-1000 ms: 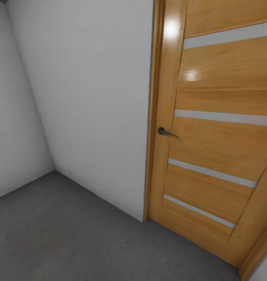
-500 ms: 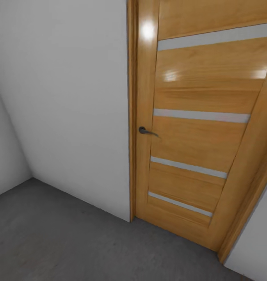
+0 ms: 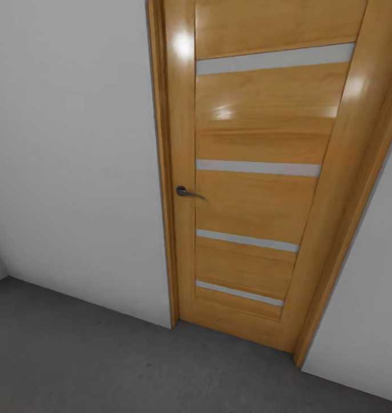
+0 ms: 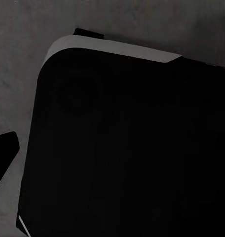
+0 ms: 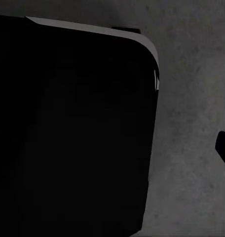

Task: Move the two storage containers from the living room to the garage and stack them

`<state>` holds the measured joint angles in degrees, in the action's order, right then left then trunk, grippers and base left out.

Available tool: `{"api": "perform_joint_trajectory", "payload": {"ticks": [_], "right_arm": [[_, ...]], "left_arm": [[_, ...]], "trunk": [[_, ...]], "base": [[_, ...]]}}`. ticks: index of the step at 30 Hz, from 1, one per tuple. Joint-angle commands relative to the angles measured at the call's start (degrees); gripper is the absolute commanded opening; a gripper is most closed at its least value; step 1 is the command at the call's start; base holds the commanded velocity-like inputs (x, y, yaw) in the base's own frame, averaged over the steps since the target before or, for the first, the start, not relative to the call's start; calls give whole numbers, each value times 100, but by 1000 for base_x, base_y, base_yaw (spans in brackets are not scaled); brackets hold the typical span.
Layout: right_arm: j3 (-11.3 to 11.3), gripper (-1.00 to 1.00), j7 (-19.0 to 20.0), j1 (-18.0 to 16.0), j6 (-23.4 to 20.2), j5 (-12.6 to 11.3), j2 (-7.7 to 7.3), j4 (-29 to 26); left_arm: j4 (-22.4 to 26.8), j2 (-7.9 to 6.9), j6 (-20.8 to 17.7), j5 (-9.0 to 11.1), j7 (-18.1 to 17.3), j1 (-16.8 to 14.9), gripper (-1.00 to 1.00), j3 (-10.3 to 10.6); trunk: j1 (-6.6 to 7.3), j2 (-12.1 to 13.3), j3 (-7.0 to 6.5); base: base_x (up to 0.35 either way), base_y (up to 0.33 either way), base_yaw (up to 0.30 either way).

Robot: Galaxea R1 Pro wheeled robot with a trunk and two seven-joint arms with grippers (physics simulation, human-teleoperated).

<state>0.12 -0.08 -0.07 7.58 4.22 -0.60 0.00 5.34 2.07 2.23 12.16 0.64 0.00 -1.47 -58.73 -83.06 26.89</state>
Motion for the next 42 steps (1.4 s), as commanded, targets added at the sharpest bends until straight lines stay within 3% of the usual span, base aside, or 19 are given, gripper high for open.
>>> {"api": "perform_joint_trajectory", "payload": {"ticks": [1, 27, 42], "right_arm": [[-3, 100, -1, -1, 15, 44, -1, 0], [-2, 100, -1, 0, 15, 52, 8, 2], [32, 100, 0, -2, 8, 78, -1, 0]], "left_arm": [[2, 3, 14, 21, 7, 0, 100, -8], [16, 4, 14, 14, -2, 0, 100, -14], [2, 4, 6, 32, -2, 0, 100, -11]], "trunk": [[0, -2, 4], [0, -2, 4], [0, -2, 4]], "base": [[0, 0, -288], [0, 0, -287], [270, 36, -29]]}}
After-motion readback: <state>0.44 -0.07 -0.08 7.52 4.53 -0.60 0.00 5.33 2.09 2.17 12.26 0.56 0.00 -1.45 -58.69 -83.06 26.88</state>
